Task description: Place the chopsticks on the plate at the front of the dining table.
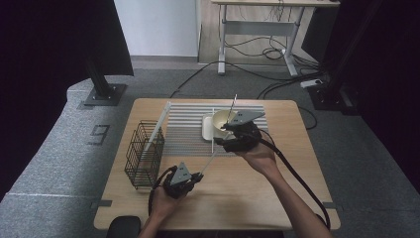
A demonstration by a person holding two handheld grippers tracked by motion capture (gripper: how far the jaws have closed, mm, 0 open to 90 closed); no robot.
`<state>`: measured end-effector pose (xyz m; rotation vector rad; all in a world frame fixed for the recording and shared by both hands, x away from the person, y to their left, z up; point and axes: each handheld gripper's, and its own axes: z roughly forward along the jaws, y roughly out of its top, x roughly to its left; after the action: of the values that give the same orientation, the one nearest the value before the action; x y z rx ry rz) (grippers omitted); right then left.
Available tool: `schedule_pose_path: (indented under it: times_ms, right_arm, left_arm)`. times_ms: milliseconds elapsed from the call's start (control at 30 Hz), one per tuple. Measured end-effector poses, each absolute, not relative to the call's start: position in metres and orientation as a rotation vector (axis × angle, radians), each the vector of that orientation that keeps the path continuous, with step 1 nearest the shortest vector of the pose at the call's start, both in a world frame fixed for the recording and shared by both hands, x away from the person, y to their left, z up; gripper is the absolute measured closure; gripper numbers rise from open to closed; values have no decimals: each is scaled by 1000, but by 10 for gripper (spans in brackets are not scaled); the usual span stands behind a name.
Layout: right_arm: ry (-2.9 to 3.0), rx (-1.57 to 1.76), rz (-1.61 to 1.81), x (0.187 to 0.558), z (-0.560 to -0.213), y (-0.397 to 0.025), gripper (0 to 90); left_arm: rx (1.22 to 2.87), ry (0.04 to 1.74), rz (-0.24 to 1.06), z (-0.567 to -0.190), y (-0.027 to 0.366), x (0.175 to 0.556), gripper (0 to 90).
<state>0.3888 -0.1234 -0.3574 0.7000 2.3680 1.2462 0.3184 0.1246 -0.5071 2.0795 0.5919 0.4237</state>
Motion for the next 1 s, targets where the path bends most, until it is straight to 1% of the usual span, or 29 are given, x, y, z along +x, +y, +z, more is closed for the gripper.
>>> schedule_pose_path:
  times_ms: [300, 800, 900, 1000]
  right_arm:
    - [2338, 803, 1204, 410, -378, -147, 359]
    - [2307, 922, 1142, 434, -410, -174, 358]
    - [2300, 920, 1148, 434, -413, -175, 318]
    - [2274, 907, 1165, 432, -410, -177, 232]
  left_arm:
    - [2054, 593, 443, -506, 127, 318, 860]
    - [2053, 590, 455, -505, 128, 317, 857]
    - [2065, 598, 453, -506, 128, 318, 857]
    - [2079, 611, 441, -507, 128, 319, 857]
